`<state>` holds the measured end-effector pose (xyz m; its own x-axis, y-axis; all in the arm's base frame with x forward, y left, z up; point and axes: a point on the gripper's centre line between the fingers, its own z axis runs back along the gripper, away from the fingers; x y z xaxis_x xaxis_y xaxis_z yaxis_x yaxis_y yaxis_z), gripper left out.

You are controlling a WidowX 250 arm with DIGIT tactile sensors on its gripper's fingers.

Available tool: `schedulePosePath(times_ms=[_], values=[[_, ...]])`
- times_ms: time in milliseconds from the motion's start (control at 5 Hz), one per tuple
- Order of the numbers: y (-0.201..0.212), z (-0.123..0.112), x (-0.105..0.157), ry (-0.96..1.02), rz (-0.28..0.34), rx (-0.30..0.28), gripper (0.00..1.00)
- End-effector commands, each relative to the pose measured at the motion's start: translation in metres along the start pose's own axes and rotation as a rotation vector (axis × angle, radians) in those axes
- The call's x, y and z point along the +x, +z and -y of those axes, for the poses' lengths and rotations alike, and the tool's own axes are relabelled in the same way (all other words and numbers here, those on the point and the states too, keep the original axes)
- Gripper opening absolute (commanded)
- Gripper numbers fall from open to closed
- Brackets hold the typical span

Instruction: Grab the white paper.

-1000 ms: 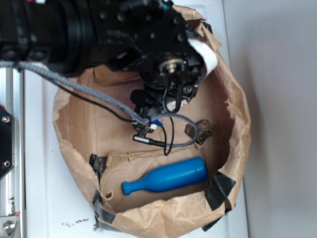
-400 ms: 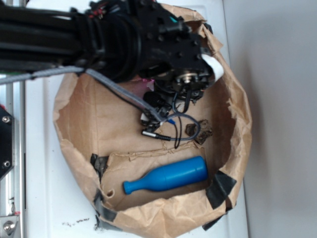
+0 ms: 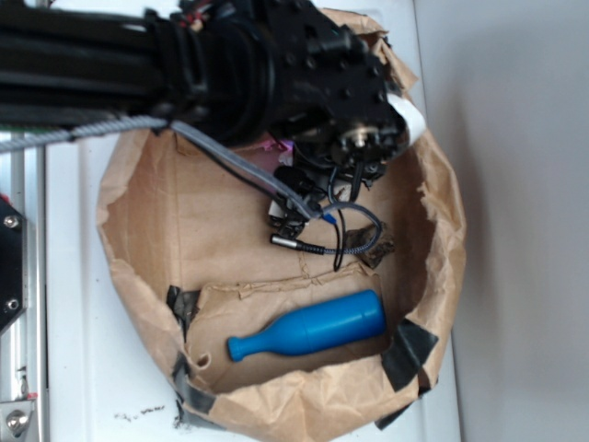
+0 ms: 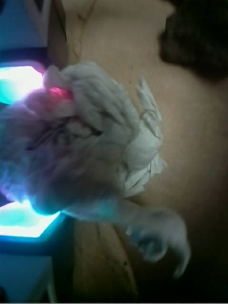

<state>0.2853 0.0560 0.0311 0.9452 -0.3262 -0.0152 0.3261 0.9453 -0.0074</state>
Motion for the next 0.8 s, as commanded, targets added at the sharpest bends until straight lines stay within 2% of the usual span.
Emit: schedulePosePath(times_ms=[0,200,400,600], values=[[0.074,0.000,-0.020,-0.002,0.125,-0.052,0.00],[0.095,0.006,-0.035,-0.021,0.131,-0.090,0.00],[0.113,0.016,-0.050,-0.051,0.152,-0.102,0.00],[0.124,0.026,-0.066,-0.050,0.164,-0.068,0.00]])
